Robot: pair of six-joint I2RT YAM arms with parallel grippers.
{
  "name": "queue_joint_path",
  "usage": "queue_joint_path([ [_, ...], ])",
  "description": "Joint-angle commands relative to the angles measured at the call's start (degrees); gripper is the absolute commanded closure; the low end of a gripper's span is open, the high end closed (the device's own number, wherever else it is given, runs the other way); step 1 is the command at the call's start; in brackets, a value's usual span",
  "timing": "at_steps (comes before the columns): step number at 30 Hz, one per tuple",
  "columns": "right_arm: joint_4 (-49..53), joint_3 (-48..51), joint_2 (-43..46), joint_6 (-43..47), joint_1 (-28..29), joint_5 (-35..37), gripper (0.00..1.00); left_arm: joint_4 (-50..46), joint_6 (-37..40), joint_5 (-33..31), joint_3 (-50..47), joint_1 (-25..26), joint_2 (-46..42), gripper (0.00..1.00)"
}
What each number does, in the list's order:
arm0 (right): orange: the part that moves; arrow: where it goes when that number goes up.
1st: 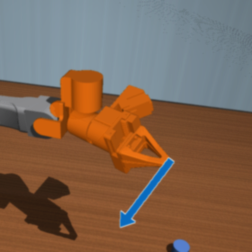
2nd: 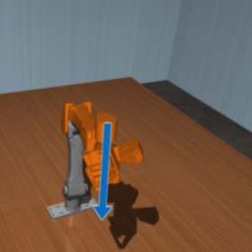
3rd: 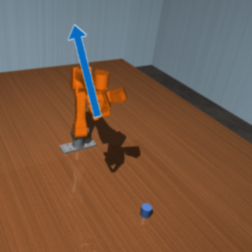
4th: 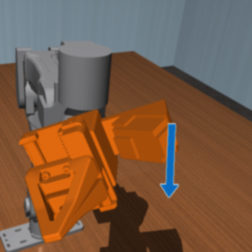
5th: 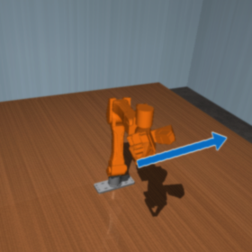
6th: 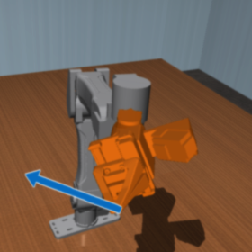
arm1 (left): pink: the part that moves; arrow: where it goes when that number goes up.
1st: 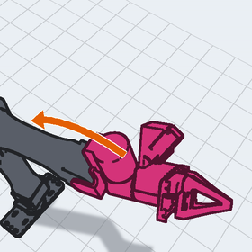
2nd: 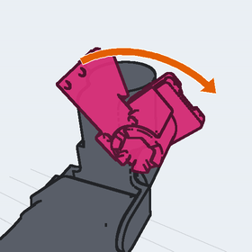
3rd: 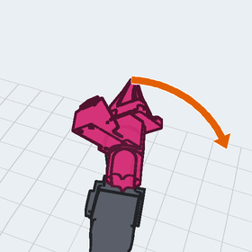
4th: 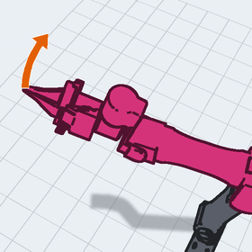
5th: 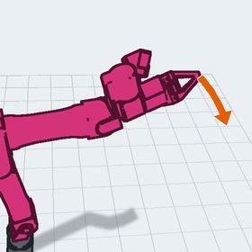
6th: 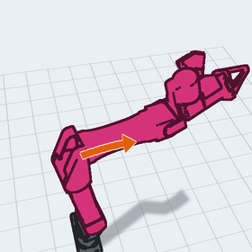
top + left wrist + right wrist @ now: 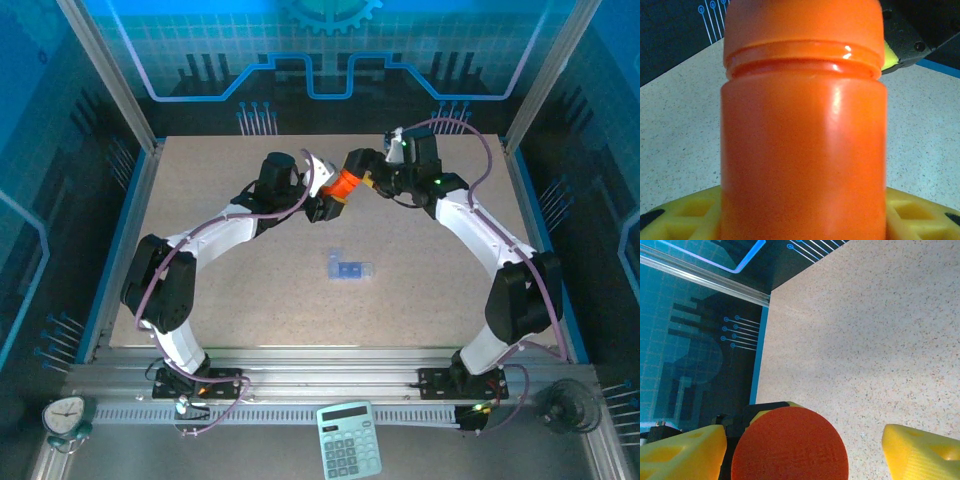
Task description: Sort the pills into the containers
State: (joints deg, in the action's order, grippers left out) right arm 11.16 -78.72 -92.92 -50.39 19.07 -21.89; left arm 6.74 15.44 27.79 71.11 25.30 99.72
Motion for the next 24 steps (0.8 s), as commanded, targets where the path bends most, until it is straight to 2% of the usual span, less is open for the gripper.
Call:
queue_joint_path([
  [1, 0.46, 0.41, 0.29, 0.16, 0.16, -0.81, 0.2, 2.56, 0.92, 0.28, 1.04, 0.28, -0.32, 0.87],
  [13, -0.52, -0.03, -0.93, -0.52, 0.44, -2.79, 0.3, 2.88, 0.6, 0.29, 1.49, 0.58, 0.15, 0.87],
  [24, -4.52, 0.29, -1.38, 1.83, -0.99, -7.78, 0.52, 2.74, -0.46, 1.06, 2.14, 0.64, 0.36, 0.88],
])
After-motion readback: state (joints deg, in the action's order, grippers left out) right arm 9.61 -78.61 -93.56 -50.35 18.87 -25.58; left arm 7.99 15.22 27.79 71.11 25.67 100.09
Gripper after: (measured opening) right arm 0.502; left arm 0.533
